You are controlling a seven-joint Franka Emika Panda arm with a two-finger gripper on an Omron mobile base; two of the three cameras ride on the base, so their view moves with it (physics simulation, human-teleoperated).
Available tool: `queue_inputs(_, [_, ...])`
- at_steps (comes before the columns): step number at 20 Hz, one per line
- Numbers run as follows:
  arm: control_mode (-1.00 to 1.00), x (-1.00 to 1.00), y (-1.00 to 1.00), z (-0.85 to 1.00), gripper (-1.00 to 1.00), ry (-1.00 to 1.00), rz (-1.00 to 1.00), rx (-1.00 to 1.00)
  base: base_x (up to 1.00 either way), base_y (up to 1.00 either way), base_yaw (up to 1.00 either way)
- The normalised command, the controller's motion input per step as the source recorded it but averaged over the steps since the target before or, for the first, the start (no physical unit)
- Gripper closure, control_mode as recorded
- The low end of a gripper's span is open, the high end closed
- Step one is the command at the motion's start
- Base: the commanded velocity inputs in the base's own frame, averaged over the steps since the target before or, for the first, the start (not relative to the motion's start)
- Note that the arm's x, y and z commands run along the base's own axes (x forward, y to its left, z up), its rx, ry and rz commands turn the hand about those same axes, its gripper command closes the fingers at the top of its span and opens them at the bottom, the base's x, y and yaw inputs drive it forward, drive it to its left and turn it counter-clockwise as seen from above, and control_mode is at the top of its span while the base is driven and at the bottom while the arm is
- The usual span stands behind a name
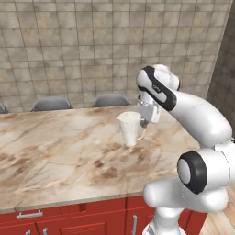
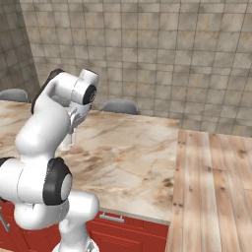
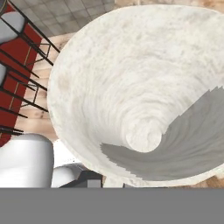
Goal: Pick the jug and bowl and place them in the sink. Then turn on the water.
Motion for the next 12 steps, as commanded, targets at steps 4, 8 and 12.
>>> queue_inputs(4, [-1.00,-0.50,0.00,0.04,1.00,-0.04,0.00,0.00,0.00,0.00,0.00])
queue_inputs(8, [-1.00,-0.40,-0.07,0.14,1.00,-0.01,-0.03,0.00,0.00,0.00,0.00])
queue_inputs(12, [-1.00,-0.20,-0.21,0.11,1.00,-0.02,-0.07,0.00,0.00,0.00,0.00])
